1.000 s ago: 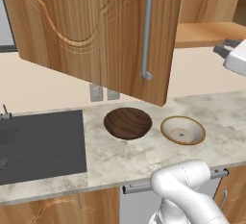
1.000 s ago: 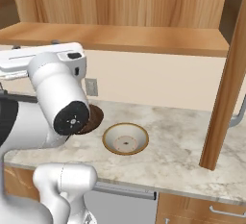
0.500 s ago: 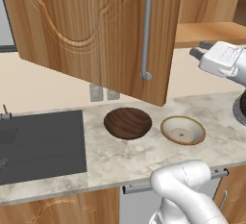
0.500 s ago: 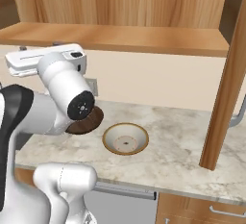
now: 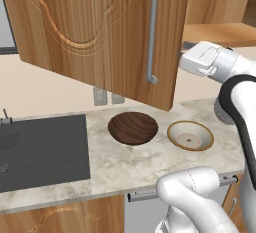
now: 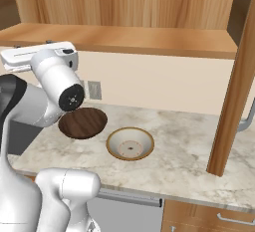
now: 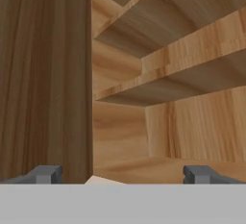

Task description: Open the cabinet. Pick the bowls from the counter and place them in the cabinet. Then close the cabinet.

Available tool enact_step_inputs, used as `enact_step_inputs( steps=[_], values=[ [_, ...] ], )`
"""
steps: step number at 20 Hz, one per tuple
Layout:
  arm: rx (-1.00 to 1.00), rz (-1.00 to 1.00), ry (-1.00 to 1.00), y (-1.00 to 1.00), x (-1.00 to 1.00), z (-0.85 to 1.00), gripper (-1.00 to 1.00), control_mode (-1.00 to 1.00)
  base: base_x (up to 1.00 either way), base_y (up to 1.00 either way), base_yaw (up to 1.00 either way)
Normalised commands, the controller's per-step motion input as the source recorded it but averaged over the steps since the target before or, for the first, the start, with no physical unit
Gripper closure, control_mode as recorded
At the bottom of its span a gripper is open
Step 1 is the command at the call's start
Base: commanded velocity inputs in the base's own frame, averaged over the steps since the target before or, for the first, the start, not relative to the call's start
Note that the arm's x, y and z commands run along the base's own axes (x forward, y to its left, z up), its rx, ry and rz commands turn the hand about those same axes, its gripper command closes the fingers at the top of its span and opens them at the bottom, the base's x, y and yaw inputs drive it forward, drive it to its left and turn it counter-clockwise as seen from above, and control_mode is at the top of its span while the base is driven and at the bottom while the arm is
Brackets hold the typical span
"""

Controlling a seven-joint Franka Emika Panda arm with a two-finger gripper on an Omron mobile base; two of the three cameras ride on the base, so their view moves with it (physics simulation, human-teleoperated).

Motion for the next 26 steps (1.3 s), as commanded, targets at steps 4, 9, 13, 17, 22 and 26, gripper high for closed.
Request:
enact_step_inputs(
  steps=[4,9,13,17,22,26],
  values=[
    [0.0,0.05,0.0,0.31,0.33,-0.06,-1.0,-1.0,0.0,0.0,0.0],
    [0.0,0.05,0.0,0.29,0.31,-0.13,-1.0,-1.0,0.0,0.0,0.0],
    [0.0,0.05,0.0,0.21,0.35,-0.15,-1.0,-1.0,0.0,0.0,0.0],
    [0.0,0.05,0.0,0.26,0.33,-0.14,-1.0,-1.0,0.0,0.0,0.0],
    [0.0,0.08,-0.01,0.3,0.02,-0.06,-1.0,-1.0,0.0,0.0,0.0],
    [-0.01,0.12,-0.07,0.37,-0.53,0.0,-1.0,-1.0,0.0,0.0,0.0]
  ],
)
